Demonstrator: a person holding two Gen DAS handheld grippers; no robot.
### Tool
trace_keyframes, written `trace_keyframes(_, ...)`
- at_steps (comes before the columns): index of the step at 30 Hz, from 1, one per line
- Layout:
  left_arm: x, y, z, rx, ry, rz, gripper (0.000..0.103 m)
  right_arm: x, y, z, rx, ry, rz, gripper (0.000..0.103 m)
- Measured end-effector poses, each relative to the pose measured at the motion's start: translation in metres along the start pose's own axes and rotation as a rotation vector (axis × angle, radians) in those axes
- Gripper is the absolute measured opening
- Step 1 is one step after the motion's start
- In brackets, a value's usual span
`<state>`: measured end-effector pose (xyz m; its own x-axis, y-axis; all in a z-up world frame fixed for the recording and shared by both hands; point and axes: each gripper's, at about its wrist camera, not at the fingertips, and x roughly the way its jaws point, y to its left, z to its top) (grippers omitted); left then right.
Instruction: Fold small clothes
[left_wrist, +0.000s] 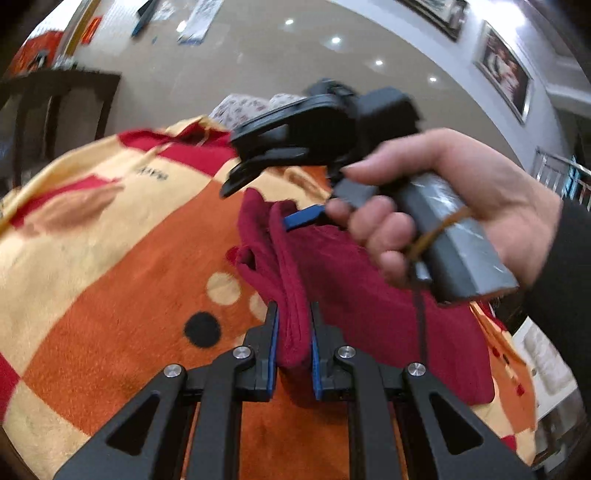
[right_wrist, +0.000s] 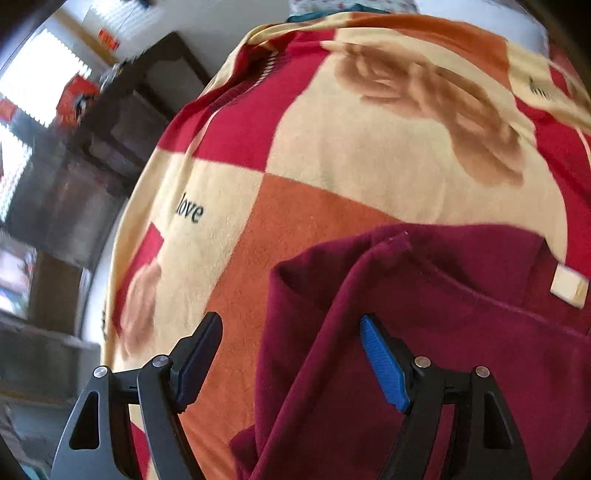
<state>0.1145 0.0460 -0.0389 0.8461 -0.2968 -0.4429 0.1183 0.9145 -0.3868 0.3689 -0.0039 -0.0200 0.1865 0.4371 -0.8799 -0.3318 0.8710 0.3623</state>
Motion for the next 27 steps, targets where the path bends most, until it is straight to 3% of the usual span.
trace_keyframes(7,-0.01,-0.019,-0.003,0.094,-0.044,-0.007,0.013,-0.002,0.009,0.005,-0.061,-0.018,-0.13,0.08)
trace_keyframes(8,-0.01,-0.019,-0.002,0.098,-0.046,-0.006,0.013,-0.004,0.009,0.005,-0.066,-0.026,-0.146,0.072)
trace_keyframes(9,-0.01,-0.02,-0.002,0.1,-0.045,-0.005,0.013,-0.005,0.008,0.004,-0.068,-0.023,-0.155,0.049)
trace_keyframes(11,-0.008,-0.019,-0.001,0.094,-0.037,-0.011,0.013,-0.008,-0.002,0.008,-0.034,-0.012,-0.124,0.021)
trace_keyframes(12,-0.01,-0.021,-0.001,0.097,-0.039,-0.013,0.013,-0.012,-0.006,0.006,-0.028,-0.028,-0.121,0.015)
trace_keyframes(17,-0.02,-0.048,0.007,0.13,-0.049,-0.062,0.013,-0.061,-0.029,-0.005,-0.013,-0.113,-0.093,0.012)
trace_keyframes(22,-0.024,-0.104,0.008,0.184,-0.05,-0.135,0.013,-0.113,-0.072,-0.022,0.016,-0.16,-0.107,0.011)
trace_keyframes(27,-0.012,-0.158,-0.017,0.246,-0.007,-0.202,0.013,-0.16,-0.133,-0.052,0.065,-0.193,-0.152,0.011)
